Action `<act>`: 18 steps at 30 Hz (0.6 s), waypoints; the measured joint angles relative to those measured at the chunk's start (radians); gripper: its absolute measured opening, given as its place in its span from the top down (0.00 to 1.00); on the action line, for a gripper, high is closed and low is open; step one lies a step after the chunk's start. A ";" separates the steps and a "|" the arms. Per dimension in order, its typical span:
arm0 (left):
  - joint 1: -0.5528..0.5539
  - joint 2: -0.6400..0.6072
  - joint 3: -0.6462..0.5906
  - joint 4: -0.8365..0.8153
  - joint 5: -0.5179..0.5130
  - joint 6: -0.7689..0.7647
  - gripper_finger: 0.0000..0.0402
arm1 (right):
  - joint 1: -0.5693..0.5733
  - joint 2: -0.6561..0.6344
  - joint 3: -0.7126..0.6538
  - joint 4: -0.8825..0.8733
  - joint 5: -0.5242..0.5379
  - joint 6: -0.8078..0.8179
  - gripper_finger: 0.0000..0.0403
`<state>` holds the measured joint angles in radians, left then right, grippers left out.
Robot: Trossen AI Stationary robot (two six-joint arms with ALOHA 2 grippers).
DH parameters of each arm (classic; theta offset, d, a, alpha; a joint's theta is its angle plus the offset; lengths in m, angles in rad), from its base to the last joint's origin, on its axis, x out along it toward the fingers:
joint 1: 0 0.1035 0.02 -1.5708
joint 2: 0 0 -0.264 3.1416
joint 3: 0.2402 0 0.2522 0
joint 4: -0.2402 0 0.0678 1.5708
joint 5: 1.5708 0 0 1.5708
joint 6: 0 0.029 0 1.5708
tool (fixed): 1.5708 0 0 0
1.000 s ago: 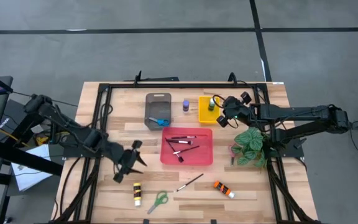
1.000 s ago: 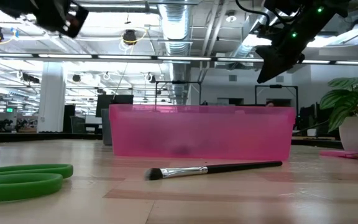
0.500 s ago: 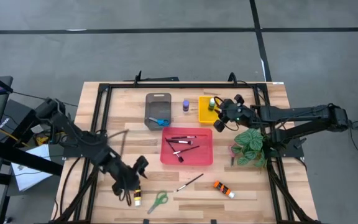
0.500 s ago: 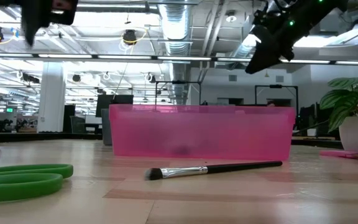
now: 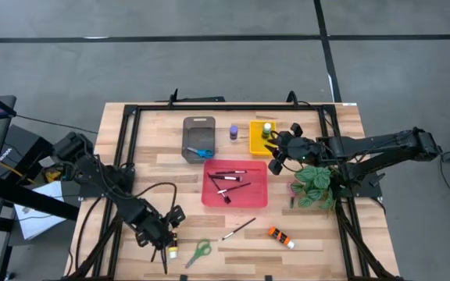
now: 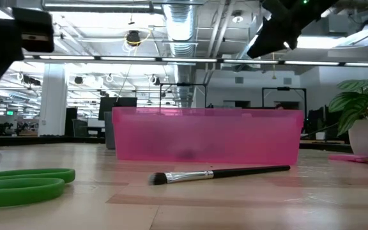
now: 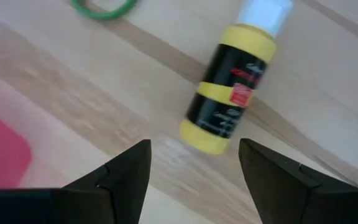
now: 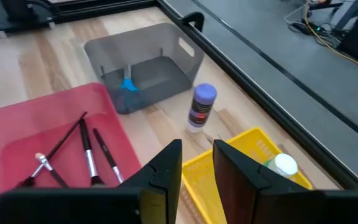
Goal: Pick & Place Paint Supplies
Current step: Put the yellow paint bottle into the yellow bin
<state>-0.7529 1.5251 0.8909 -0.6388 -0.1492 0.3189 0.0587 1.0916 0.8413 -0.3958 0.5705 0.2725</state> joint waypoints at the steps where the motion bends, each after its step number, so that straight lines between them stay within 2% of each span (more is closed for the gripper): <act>1: -0.008 0.006 0.000 0.000 0.002 0.011 0.41 | 0.003 0.000 0.000 0.000 0.001 -0.001 0.79; 7: -0.042 0.065 0.000 0.019 0.000 0.116 0.41 | 0.008 0.000 0.000 0.000 0.002 -0.008 0.79; 13: -0.011 0.110 0.000 0.109 -0.046 0.196 0.41 | 0.007 0.000 0.000 0.000 0.002 -0.011 0.79; 18: 0.020 0.128 0.000 0.109 -0.033 0.204 0.41 | 0.007 0.000 0.001 0.000 0.002 -0.011 0.79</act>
<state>-0.7332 1.6531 0.8913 -0.5297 -0.1823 0.5232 0.0654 1.0916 0.8421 -0.3963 0.5724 0.2616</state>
